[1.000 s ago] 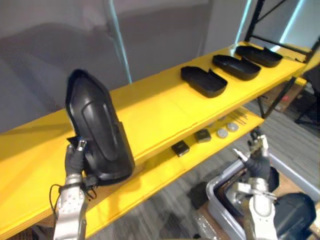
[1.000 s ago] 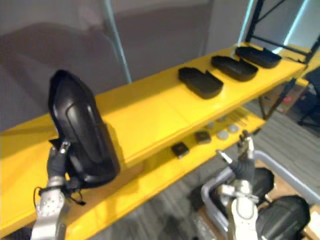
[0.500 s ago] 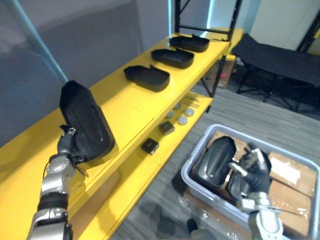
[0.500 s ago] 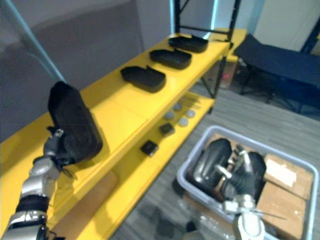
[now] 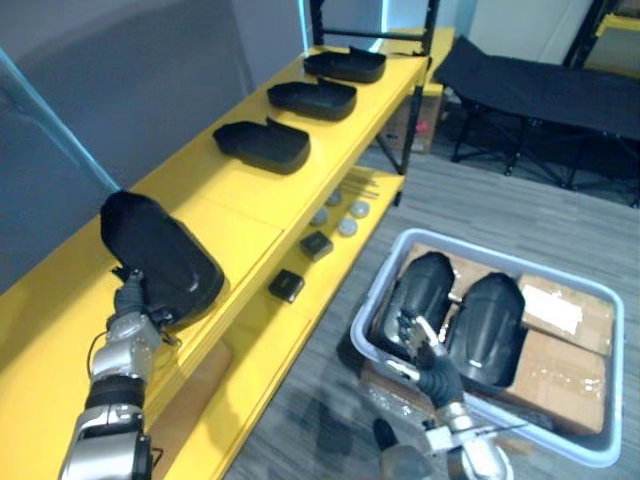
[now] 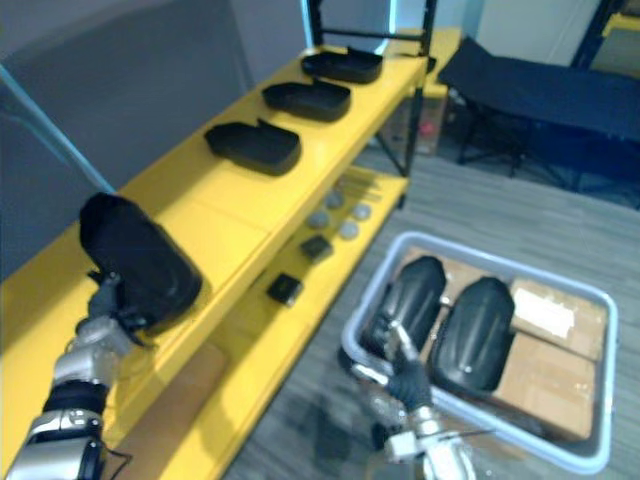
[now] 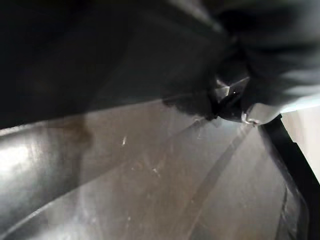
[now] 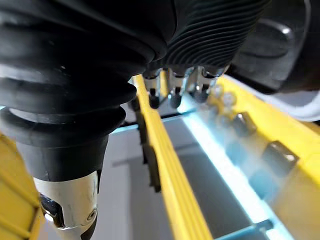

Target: Walk over and take plastic housings, then place them on the shelf

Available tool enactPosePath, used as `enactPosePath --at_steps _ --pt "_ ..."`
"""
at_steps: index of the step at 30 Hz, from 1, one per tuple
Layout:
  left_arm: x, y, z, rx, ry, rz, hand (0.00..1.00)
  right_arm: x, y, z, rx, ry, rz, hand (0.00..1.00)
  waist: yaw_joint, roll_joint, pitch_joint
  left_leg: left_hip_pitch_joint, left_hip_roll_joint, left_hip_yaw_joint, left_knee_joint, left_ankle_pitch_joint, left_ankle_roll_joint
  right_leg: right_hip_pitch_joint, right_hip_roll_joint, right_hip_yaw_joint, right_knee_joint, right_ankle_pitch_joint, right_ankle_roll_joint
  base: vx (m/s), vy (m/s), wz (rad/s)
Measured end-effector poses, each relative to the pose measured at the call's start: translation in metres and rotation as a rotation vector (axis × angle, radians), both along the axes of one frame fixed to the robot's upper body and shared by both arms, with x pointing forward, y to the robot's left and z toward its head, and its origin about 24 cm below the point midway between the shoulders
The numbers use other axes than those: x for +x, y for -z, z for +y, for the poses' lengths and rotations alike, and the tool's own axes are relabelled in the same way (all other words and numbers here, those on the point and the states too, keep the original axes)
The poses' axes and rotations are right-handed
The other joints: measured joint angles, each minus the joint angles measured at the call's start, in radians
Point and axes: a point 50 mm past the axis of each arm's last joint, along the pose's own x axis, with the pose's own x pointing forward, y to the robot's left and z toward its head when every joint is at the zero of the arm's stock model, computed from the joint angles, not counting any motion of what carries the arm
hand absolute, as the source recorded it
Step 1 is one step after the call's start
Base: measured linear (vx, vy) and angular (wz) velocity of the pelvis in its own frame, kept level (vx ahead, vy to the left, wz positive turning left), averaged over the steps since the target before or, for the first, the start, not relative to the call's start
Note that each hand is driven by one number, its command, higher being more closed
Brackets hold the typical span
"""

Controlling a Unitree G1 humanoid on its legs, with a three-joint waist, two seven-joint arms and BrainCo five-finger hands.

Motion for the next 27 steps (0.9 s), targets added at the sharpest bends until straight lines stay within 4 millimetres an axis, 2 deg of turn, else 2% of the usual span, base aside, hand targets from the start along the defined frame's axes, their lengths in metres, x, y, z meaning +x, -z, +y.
enactPosePath --at_steps 7,8,21,27 --pt "-0.003 0.003 0.001 0.002 -0.036 0.045 1.0 -0.003 0.003 0.004 -0.008 -0.004 0.02 0.0 -0.001 0.003 0.001 0.0 -0.001 -0.001 0.0 0.0 0.0 0.001 -0.001 0.0 -0.003 0.002 0.0 0.0 0.0 0.0" --pt "-0.003 0.004 0.001 0.002 -0.039 0.049 0.0 -0.004 0.003 0.005 -0.005 -0.003 0.024 0.0 -0.001 0.003 0.0 0.0 -0.002 -0.001 0.0 0.001 0.002 0.002 -0.002 -0.001 -0.007 0.004 0.001 0.0 0.0 0.0" --pt "-0.005 0.012 0.001 -0.035 -0.033 0.065 0.0 -0.008 0.011 0.008 -0.013 -0.024 0.062 0.0 -0.003 0.008 -0.001 0.005 -0.006 -0.004 0.001 0.007 0.012 0.03 -0.011 -0.01 -0.051 0.025 -0.009 0.0 0.0 0.0" --pt "0.003 0.009 -0.008 0.01 0.066 0.052 0.0 -0.008 0.017 0.01 -0.035 0.021 0.08 0.0 0.004 -0.016 -0.013 0.004 -0.006 -0.032 0.0 0.007 0.012 0.056 -0.019 -0.041 -0.081 0.044 -0.006 -0.02 -0.012 0.12"
